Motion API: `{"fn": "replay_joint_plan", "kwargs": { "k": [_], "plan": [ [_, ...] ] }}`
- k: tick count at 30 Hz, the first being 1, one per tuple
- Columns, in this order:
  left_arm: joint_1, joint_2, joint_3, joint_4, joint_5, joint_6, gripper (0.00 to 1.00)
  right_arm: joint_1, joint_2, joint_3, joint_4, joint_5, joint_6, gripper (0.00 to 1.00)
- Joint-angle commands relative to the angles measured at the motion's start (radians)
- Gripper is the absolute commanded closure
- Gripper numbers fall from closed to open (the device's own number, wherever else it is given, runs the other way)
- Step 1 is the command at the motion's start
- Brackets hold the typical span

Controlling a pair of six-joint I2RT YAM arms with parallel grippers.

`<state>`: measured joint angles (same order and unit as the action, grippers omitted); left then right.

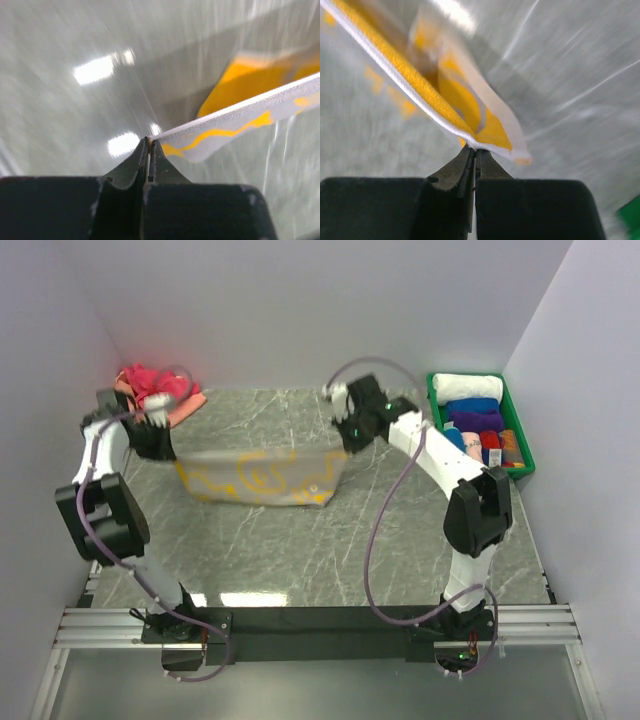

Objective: Roll the towels
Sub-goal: Flatten the towel

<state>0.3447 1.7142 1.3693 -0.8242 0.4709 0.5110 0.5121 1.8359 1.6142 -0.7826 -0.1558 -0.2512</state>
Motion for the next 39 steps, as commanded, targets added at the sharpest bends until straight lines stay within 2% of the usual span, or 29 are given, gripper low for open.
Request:
{"fn": "replay_joint_plan", "kwargs": {
  "k": [1,2,3,5,8,11,12,13,14,16,17,18,19,20,21,22,23,24,25,27,28,29,33,37,39],
  "plan": [
    [0.013,0.091,0.290,0.040,0.066,-0.132,1.00,-0.095,0.046,0.258,0.051,0.125,0.020,1.00],
    [0.013,0.105,0.342,0.043,0.074,-0.166,1.00,-0.099,0.058,0.356,0.057,0.143,0.017,1.00],
    [0.013,0.116,0.431,0.045,0.083,-0.178,1.00,-0.098,0.065,0.378,0.072,0.192,0.004,1.00],
    [0.013,0.122,0.497,0.040,0.103,-0.181,1.00,-0.098,0.046,0.392,0.101,0.216,-0.013,1.00],
    [0.019,0.047,0.489,0.074,0.123,-0.134,1.00,-0.095,0.000,0.380,0.128,0.194,-0.026,1.00],
    [0.022,-0.079,0.320,0.097,0.100,-0.005,1.00,-0.087,-0.052,0.279,0.120,0.136,-0.049,1.00],
    [0.022,-0.112,0.207,0.099,0.095,0.035,1.00,-0.081,-0.075,0.219,0.131,0.136,-0.062,1.00],
    [0.025,-0.175,0.147,0.096,0.092,0.076,1.00,-0.078,-0.120,0.084,0.146,0.139,-0.089,1.00],
    [0.025,-0.204,0.025,0.074,0.077,0.168,1.00,-0.064,-0.142,0.014,0.164,0.127,-0.106,1.00],
    [0.028,-0.275,-0.105,0.053,0.057,0.259,1.00,-0.041,-0.194,-0.186,0.180,0.125,-0.160,1.00],
    [0.028,-0.298,-0.234,0.043,0.026,0.344,1.00,-0.028,-0.205,-0.245,0.189,0.139,-0.177,1.00],
    [0.030,-0.323,-0.299,0.028,0.012,0.386,1.00,0.009,-0.219,-0.304,0.189,0.139,-0.192,0.91],
    [0.031,-0.368,-0.361,0.023,-0.006,0.467,1.00,0.028,-0.234,-0.392,0.169,0.140,-0.226,0.76],
    [0.031,-0.390,-0.466,0.017,-0.044,0.507,0.99,0.045,-0.240,-0.430,0.157,0.150,-0.235,0.47],
    [0.030,-0.428,-0.510,-0.001,-0.064,0.547,0.96,0.071,-0.256,-0.462,0.148,0.151,-0.241,0.39],
    [0.033,-0.445,-0.541,-0.009,-0.081,0.593,0.82,0.069,-0.266,-0.497,0.114,0.139,-0.243,0.23],
    [0.037,-0.459,-0.571,-0.029,-0.087,0.618,0.75,0.068,-0.280,-0.508,0.097,0.118,-0.244,0.05],
    [0.045,-0.472,-0.573,-0.079,-0.077,0.639,0.66,0.065,-0.297,-0.514,0.088,0.111,-0.243,0.05],
    [0.060,-0.484,-0.566,-0.101,-0.065,0.652,0.54,0.049,-0.335,-0.511,0.073,0.108,-0.235,0.05],
    [0.066,-0.484,-0.512,-0.147,-0.035,0.647,0.48,0.028,-0.362,-0.484,0.049,0.090,-0.227,0.04],
    [0.066,-0.472,-0.489,-0.180,0.000,0.629,0.40,0.000,-0.371,-0.438,0.022,0.063,-0.212,0.04],
    [0.066,-0.463,-0.446,-0.190,0.015,0.617,0.39,-0.006,-0.368,-0.412,0.010,0.047,-0.201,0.05],
    [0.066,-0.391,-0.375,-0.152,0.067,0.502,0.40,-0.015,-0.285,-0.298,-0.026,0.000,-0.134,0.19],
    [0.066,-0.282,-0.346,-0.037,0.025,0.304,0.48,0.002,-0.153,-0.212,-0.027,-0.022,-0.063,0.26],
    [0.066,-0.237,-0.340,0.005,-0.009,0.265,0.52,0.012,-0.095,-0.191,0.009,-0.005,-0.040,0.32]
  ]
}}
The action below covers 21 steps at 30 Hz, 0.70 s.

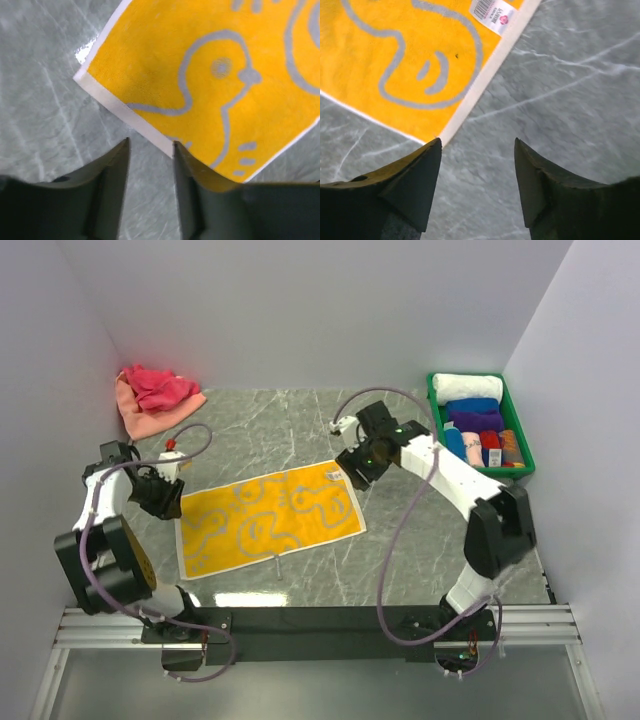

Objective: Roll the towels
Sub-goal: Flatten the towel

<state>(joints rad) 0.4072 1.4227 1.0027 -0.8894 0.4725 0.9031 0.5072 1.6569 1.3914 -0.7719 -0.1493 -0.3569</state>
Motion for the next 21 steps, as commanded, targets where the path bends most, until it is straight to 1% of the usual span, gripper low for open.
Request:
{"fn": "replay_joint_plan", "kwargs": {
  "k": [1,2,4,6,8,12,16,21],
  "plan": [
    [0.004,0.068,0.027,0.075,-0.017,-0.151,0.57,0.019,0.105,0.059,0.022,-0.006,0.075,0.34],
    [0.005,0.079,0.028,0.082,-0.026,-0.161,0.61,0.021,0.128,0.078,0.026,-0.015,0.084,0.39],
    [-0.001,0.119,0.030,0.092,-0.034,-0.191,0.68,0.027,0.199,0.133,0.031,-0.035,0.110,0.42],
    [-0.010,0.160,0.037,0.092,-0.054,-0.202,0.71,0.037,0.262,0.165,0.037,-0.052,0.124,0.46],
    [-0.019,0.186,0.043,0.101,-0.066,-0.217,0.72,0.044,0.300,0.201,0.028,-0.049,0.122,0.50],
    [-0.045,0.267,0.060,0.148,-0.101,-0.259,0.73,0.045,0.356,0.186,0.045,-0.018,0.124,0.52],
    [-0.103,0.363,0.106,0.196,-0.118,-0.334,0.76,0.030,0.386,0.140,0.066,0.091,0.145,0.57],
    [-0.149,0.490,0.224,0.199,-0.103,-0.394,0.79,-0.067,0.442,0.150,0.019,0.089,0.173,0.61]
  ]
}}
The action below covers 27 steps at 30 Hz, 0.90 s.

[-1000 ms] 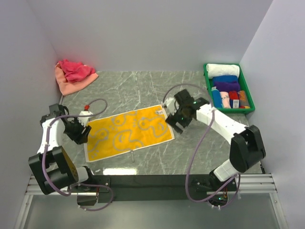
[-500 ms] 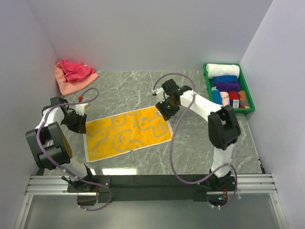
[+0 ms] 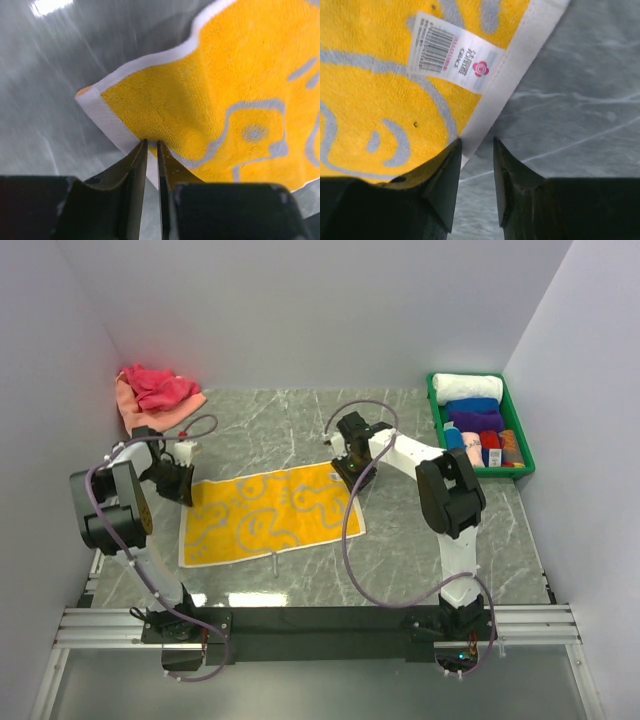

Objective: Roll the towels
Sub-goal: Flatten the towel

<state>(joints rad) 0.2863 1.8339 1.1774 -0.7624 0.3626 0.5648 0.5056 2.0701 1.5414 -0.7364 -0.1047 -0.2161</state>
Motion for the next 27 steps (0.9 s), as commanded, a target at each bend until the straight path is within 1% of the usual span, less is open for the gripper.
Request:
{"fn": "replay_joint_plan", "kwargs": {
  "k": [1,3,4,8,9,11,12,13,16,17,20,21,23,24,26,27],
  "plan": [
    [-0.042,0.091,0.088,0.077,0.007,-0.074,0.79,-0.073,0.025,-0.004,-0.015,0.052,0.032,0.61],
    [-0.070,0.131,0.134,0.080,0.003,-0.089,0.79,-0.096,0.015,-0.015,-0.008,0.074,0.031,0.62],
    [-0.076,0.145,0.184,0.081,-0.001,-0.106,0.79,-0.102,0.016,-0.012,-0.005,0.082,0.030,0.61],
    [-0.085,0.195,0.301,0.086,-0.016,-0.163,0.77,-0.127,0.019,0.023,-0.012,0.103,0.037,0.61],
    [-0.084,0.206,0.321,0.084,-0.017,-0.177,0.76,-0.127,0.016,0.046,-0.018,0.103,0.038,0.61],
    [-0.079,0.200,0.360,0.075,-0.013,-0.175,0.70,-0.128,-0.010,0.062,-0.041,0.091,0.044,0.58],
    [-0.076,0.180,0.369,0.049,0.025,-0.155,0.64,-0.127,-0.027,0.063,-0.047,0.068,0.046,0.55],
    [-0.073,0.165,0.370,0.031,0.045,-0.140,0.62,-0.127,-0.048,0.060,-0.060,0.050,0.046,0.52],
    [-0.070,0.053,0.306,-0.024,0.107,-0.089,0.62,-0.128,-0.152,0.030,-0.087,-0.032,0.029,0.50],
    [-0.070,-0.017,0.280,-0.035,0.113,-0.076,0.62,-0.128,-0.198,0.022,-0.096,-0.053,0.018,0.50],
    [-0.068,-0.138,0.162,-0.075,0.115,-0.016,0.62,-0.118,-0.254,-0.006,-0.145,-0.090,0.000,0.51],
    [-0.068,-0.163,0.101,-0.078,0.110,0.010,0.63,-0.108,-0.260,-0.023,-0.167,-0.092,-0.005,0.53],
    [-0.070,-0.214,0.038,-0.077,0.088,0.021,0.67,-0.084,-0.275,-0.073,-0.170,-0.087,-0.008,0.58],
    [-0.070,-0.225,-0.019,-0.072,0.081,0.032,0.70,-0.073,-0.277,-0.093,-0.169,-0.089,-0.008,0.61],
    [-0.068,-0.246,-0.071,-0.042,0.059,0.033,0.75,-0.032,-0.278,-0.136,-0.149,-0.073,-0.002,0.66],
    [-0.070,-0.264,-0.115,-0.034,0.058,0.030,0.80,-0.019,-0.278,-0.171,-0.140,-0.067,0.001,0.69]
  ]
}}
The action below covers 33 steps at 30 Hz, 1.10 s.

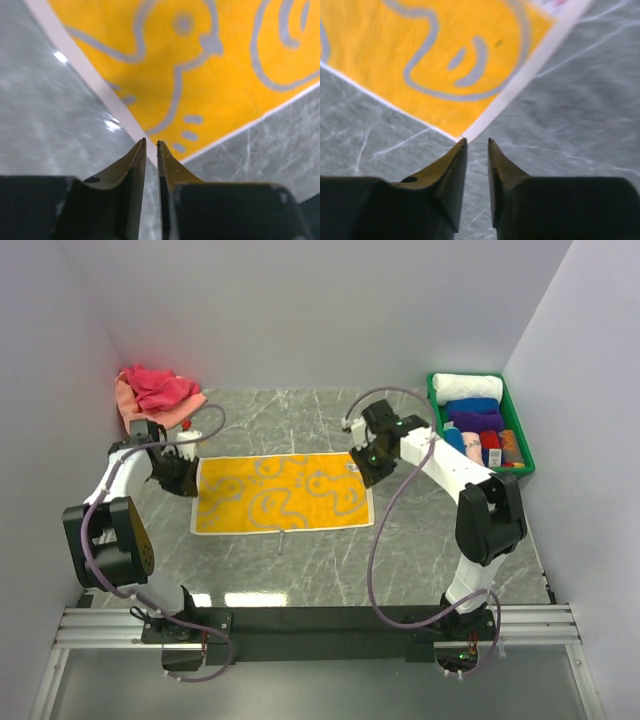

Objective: Roll the towels
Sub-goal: Flatten the towel

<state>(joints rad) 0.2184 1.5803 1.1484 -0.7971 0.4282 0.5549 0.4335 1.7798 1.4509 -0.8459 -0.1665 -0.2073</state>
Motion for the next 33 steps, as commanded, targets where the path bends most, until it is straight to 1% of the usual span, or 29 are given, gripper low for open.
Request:
{"fn": "replay_joint_plan", "kwargs": {
  "k": [1,2,4,10,16,25,33],
  "plan": [
    [-0.002,-0.014,-0.102,0.007,-0.009,0.039,0.81,0.069,0.013,-0.098,-0.013,0.002,-0.003,0.71],
    [-0.002,-0.019,-0.116,0.015,-0.014,0.033,0.82,0.082,0.016,-0.121,-0.004,0.007,0.008,0.74],
    [-0.002,-0.013,-0.139,0.022,-0.016,0.017,0.84,0.117,0.026,-0.136,0.010,0.013,0.014,0.75],
    [-0.004,0.015,-0.168,0.048,-0.052,0.013,0.90,0.154,0.062,-0.164,0.031,0.067,0.013,0.76],
    [-0.002,0.032,-0.193,0.065,-0.074,0.008,0.92,0.151,0.069,-0.182,0.050,0.113,0.019,0.78],
    [-0.002,0.052,-0.214,0.088,-0.138,0.010,0.96,0.151,0.115,-0.224,0.070,0.131,0.005,0.79],
    [0.022,0.060,-0.253,0.113,-0.259,0.042,0.99,0.140,0.136,-0.265,0.070,0.165,-0.006,0.80]
  ]
}}
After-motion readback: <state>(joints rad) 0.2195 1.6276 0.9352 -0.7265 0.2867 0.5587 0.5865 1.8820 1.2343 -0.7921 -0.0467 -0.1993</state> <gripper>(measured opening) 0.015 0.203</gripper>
